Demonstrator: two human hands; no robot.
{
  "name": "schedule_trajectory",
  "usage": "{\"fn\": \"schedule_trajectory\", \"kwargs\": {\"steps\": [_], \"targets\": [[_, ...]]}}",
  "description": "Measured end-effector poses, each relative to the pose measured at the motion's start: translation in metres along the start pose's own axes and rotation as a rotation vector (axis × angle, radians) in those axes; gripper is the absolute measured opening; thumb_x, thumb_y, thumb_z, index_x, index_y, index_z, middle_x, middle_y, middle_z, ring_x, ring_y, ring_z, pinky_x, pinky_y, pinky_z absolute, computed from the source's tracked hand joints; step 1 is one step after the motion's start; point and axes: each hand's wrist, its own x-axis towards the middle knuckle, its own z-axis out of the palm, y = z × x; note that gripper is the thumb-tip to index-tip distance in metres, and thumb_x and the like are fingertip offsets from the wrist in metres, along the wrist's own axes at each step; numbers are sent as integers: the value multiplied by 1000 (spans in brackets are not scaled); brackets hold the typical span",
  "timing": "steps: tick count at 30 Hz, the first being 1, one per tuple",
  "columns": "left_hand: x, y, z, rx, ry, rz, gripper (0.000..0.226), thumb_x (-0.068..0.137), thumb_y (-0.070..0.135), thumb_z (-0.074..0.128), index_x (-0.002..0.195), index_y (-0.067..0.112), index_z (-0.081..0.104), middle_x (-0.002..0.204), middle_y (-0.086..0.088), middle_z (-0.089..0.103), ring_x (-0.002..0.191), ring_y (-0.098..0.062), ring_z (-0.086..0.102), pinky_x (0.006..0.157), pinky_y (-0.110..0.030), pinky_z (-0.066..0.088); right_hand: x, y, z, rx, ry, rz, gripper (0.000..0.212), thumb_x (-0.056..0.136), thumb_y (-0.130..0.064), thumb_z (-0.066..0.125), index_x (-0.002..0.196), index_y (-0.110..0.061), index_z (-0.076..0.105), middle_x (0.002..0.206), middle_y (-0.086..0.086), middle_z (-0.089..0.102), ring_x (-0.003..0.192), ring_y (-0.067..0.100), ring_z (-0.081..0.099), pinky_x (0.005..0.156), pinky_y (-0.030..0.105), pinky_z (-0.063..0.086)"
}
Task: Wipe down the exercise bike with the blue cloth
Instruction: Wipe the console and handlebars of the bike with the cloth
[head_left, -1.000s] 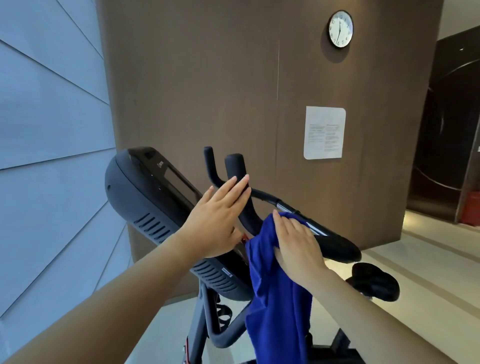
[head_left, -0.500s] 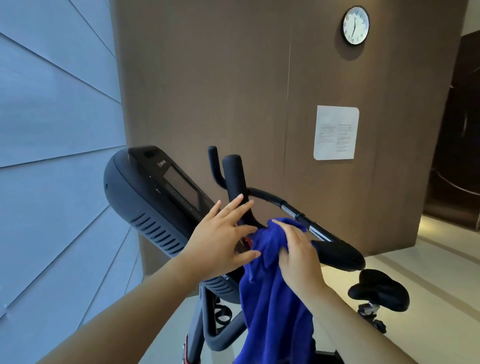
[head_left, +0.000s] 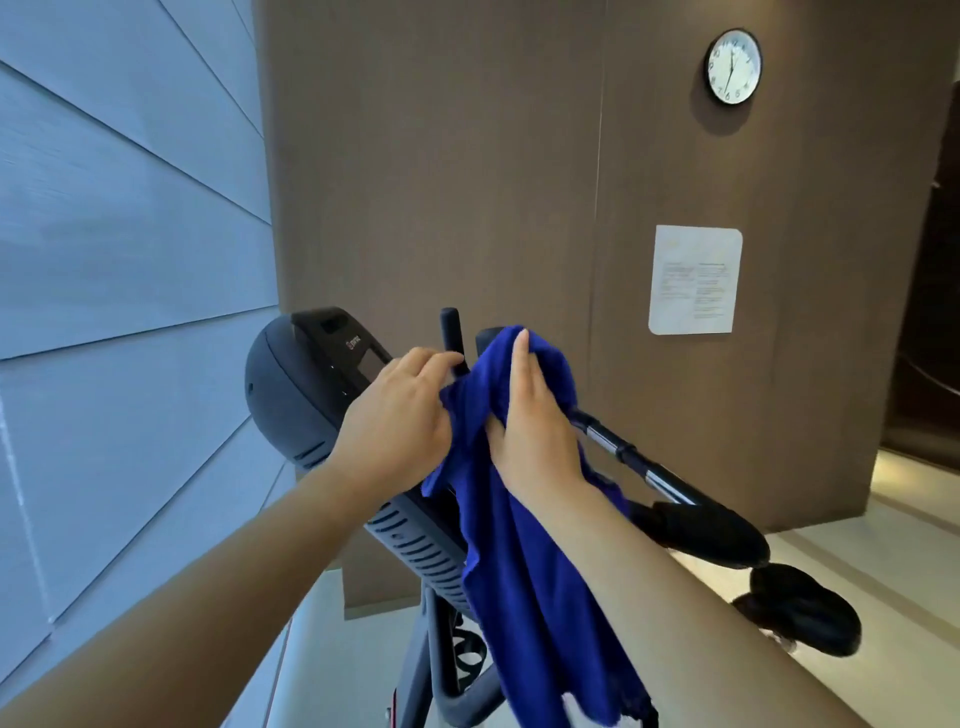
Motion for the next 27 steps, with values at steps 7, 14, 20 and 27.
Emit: {"fn": "schedule_trajectory", "kwargs": {"steps": [7,14,20,27], "targets": [[-22,21,29,-125,-172,71,55,86,49,46,136,27,38,131,8,40,96,-9,55,80,-23,47,-57,35,-4,-179,-137,-27,98,87,-28,60,141,-27,-22,155,0,14,135,18,30,99,35,42],[-28,29,48,-206,-192,52,51,75,48,66,119,30,47,102,16,37,77,-1,51,69,-15,41,-60,51,-35,-162,-385,-113,107,75,-48,65,142,-35,-18,156,-8,5,139,14,17,102,32,33],[-23,33,48,-152,-155,11,34,75,14,59,107,26,53,88,13,49,68,-7,50,61,-23,39,-52,73,-61,-5,-377,-169,71,84,-39,56,145,-35,18,150,-15,28,135,8,27,101,22,29],[-23,61,58,30,20,-282,25,77,-4,43,82,21,42,80,7,46,67,-20,46,56,-29,30,-52,89,-52,-49,-338,-293,61,91,-33,55,144,-28,25,139,-6,45,125,13,41,97,23,36]]}}
